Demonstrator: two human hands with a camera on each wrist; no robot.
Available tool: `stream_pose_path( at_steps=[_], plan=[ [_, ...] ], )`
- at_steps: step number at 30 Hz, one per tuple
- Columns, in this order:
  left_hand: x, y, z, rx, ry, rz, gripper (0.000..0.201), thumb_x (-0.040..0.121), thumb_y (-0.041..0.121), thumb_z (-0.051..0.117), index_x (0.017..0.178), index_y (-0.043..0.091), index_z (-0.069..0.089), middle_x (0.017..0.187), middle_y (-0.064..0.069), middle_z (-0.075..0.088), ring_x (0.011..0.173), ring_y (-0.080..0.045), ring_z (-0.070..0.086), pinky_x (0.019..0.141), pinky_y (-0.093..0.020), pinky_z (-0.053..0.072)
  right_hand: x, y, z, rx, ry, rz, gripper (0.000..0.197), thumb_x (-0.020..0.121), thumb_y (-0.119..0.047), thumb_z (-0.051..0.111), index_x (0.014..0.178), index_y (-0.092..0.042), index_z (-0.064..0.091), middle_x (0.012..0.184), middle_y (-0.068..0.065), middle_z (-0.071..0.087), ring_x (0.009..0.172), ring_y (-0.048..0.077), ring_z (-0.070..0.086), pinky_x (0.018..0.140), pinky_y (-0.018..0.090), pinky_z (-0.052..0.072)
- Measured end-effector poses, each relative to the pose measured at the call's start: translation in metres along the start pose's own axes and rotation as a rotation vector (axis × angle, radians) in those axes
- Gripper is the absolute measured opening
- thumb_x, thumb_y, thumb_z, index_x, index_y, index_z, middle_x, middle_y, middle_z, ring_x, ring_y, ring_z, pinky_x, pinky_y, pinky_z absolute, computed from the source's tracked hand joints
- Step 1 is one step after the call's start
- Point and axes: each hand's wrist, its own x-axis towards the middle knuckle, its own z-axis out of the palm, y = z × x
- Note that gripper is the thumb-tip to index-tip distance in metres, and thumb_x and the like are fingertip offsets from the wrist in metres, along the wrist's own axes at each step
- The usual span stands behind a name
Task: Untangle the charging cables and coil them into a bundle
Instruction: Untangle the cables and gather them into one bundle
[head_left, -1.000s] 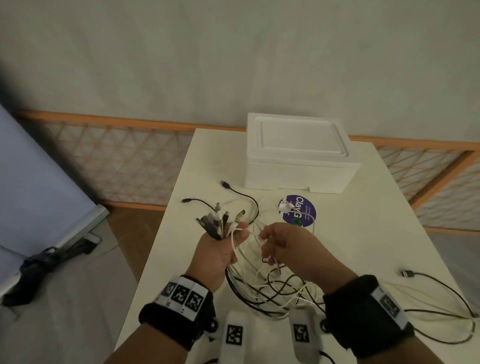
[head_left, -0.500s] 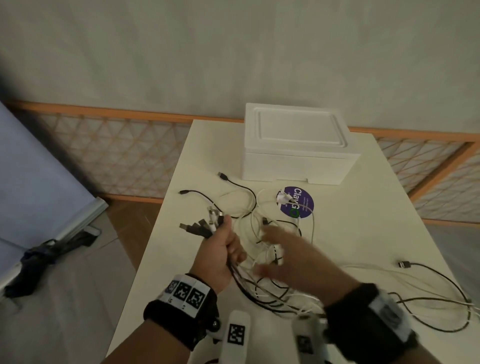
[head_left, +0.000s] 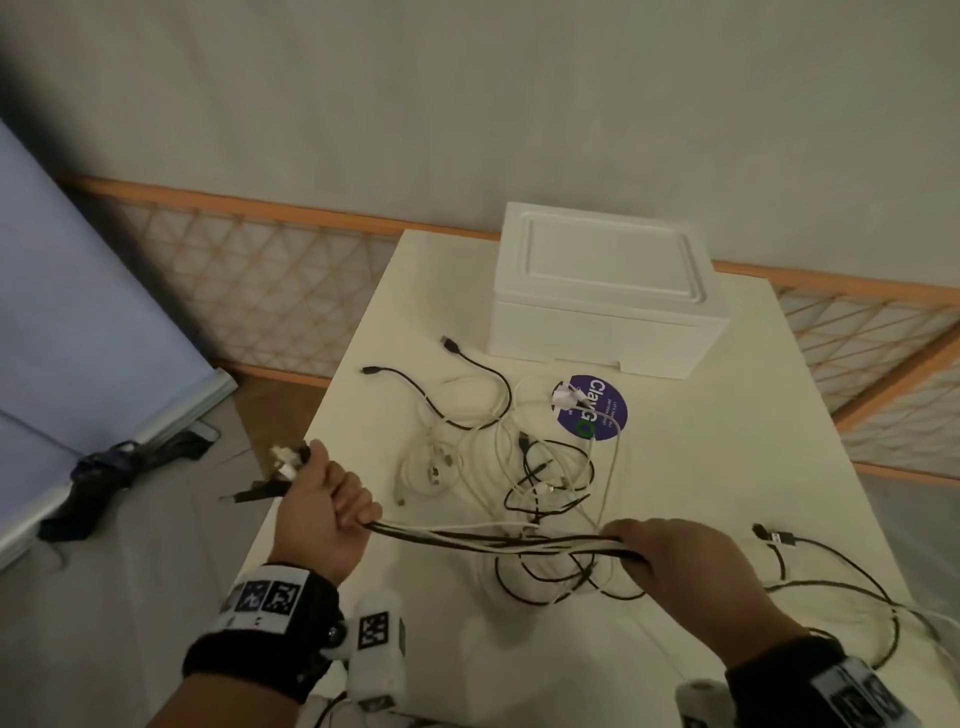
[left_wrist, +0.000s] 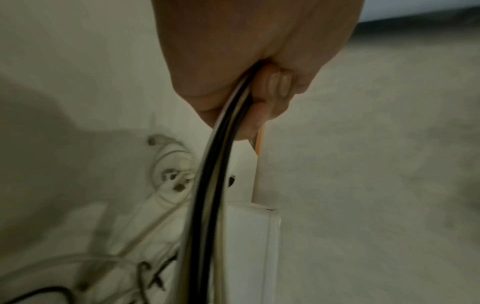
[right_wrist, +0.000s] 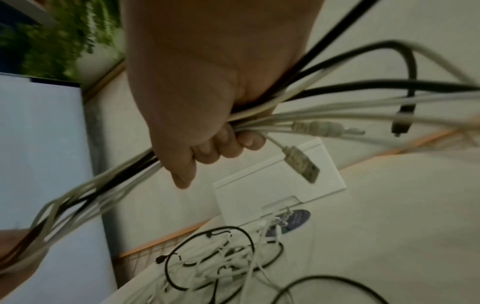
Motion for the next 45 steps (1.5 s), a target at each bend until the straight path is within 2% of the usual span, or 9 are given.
stream_pose_path(
  at_steps=[5, 8, 12, 17, 22, 28, 34, 42, 45],
  plan=[
    [-0.002, -0.052, 0.001, 0.1, 0.115, -0.131, 0.049, 0.095, 0.04, 0.052, 0.055, 0.02, 0.032, 0.045, 0.005, 0.022, 0.035, -0.01, 0.022, 0.038, -0.022, 0.029, -0.007, 0.029, 0.021, 0.005, -0.226, 0.09, 0.04, 0.09, -0.06, 0.041, 0.117, -0.033, 0.054, 0.094, -0.012, 0.059, 0.097, 0.01, 0.06, 0.077, 0.023, 0.044],
    [-0.009, -0.075, 0.021, 0.201, 0.078, -0.14, 0.038, 0.095, 0.026, 0.056, 0.061, 0.019, 0.041, 0.049, 0.004, 0.027, 0.039, -0.01, 0.026, 0.049, -0.028, 0.033, 0.001, 0.041, 0.02, 0.057, -0.409, 0.064, 0.073, 0.083, -0.056, 0.059, 0.146, -0.035, 0.028, 0.138, -0.01, 0.046, 0.129, 0.01, 0.041, 0.104, 0.022, 0.033],
    [-0.022, -0.093, 0.051, 0.374, -0.053, -0.112, 0.031, 0.09, 0.014, 0.063, 0.063, 0.018, 0.047, 0.049, 0.003, 0.034, 0.044, -0.01, 0.032, 0.055, -0.028, 0.035, 0.039, 0.001, -0.009, 0.417, -0.208, -0.142, 0.082, 0.084, -0.048, 0.063, 0.149, -0.034, 0.014, 0.153, -0.01, 0.026, 0.138, 0.005, 0.027, 0.107, 0.014, 0.019],
    [-0.035, -0.109, 0.064, 0.796, -0.138, 0.017, 0.022, 0.088, -0.001, 0.056, 0.072, 0.013, 0.058, 0.063, 0.0, 0.053, 0.057, -0.012, 0.048, 0.055, -0.022, 0.042, 0.08, -0.068, -0.036, 0.408, -0.015, -0.498, 0.073, 0.082, -0.06, 0.057, 0.145, -0.033, 0.03, 0.147, -0.002, 0.038, 0.134, 0.013, 0.035, 0.109, 0.03, 0.03],
    [-0.044, -0.113, 0.07, 1.075, -0.206, 0.098, 0.035, 0.098, -0.004, 0.039, 0.071, 0.017, 0.044, 0.069, 0.0, 0.049, 0.058, -0.004, 0.052, 0.056, -0.016, 0.045, 0.088, -0.087, -0.021, 0.311, 0.023, -0.642, 0.029, 0.09, -0.037, 0.057, 0.106, -0.013, 0.061, 0.09, 0.007, 0.066, 0.086, 0.024, 0.058, 0.077, 0.04, 0.047],
    [-0.05, -0.107, 0.08, 0.775, -0.317, 0.136, 0.019, 0.079, 0.025, 0.046, 0.086, 0.013, 0.059, 0.069, -0.001, 0.059, 0.067, -0.02, 0.053, 0.06, -0.031, 0.046, 0.091, -0.068, -0.003, 0.417, 0.298, -0.55, 0.046, 0.085, -0.054, 0.053, 0.101, -0.013, 0.066, 0.097, -0.001, 0.07, 0.109, 0.02, 0.059, 0.097, 0.029, 0.036],
    [-0.045, -0.111, 0.079, 0.834, -0.37, 0.171, 0.004, 0.071, 0.01, 0.055, 0.073, 0.01, 0.058, 0.06, -0.008, 0.052, 0.059, -0.019, 0.049, 0.057, -0.031, 0.041, 0.09, -0.058, -0.004, 0.585, 0.431, -0.586, 0.056, 0.093, -0.051, 0.045, 0.068, -0.007, 0.067, 0.09, 0.004, 0.074, 0.112, -0.002, 0.052, 0.099, 0.005, 0.026],
    [-0.045, -0.11, 0.085, 0.921, -0.279, 0.194, 0.022, 0.07, 0.024, 0.049, 0.054, 0.01, 0.052, 0.048, -0.005, 0.051, 0.046, -0.014, 0.047, 0.051, -0.025, 0.036, 0.084, -0.058, -0.006, 0.716, 0.356, -0.509, 0.033, 0.087, -0.032, 0.048, 0.107, -0.015, 0.068, 0.118, -0.001, 0.065, 0.115, -0.009, 0.044, 0.097, 0.003, 0.027],
    [-0.048, -0.106, 0.087, 0.854, -0.34, 0.162, 0.014, 0.071, 0.019, 0.053, 0.059, 0.012, 0.056, 0.051, -0.007, 0.049, 0.049, -0.016, 0.045, 0.053, -0.026, 0.038, 0.078, -0.055, -0.013, 0.843, 0.11, -0.368, 0.048, 0.086, -0.032, 0.04, 0.133, -0.023, 0.05, 0.107, -0.013, 0.061, 0.083, -0.011, 0.053, 0.083, 0.015, 0.044]
  ],
)
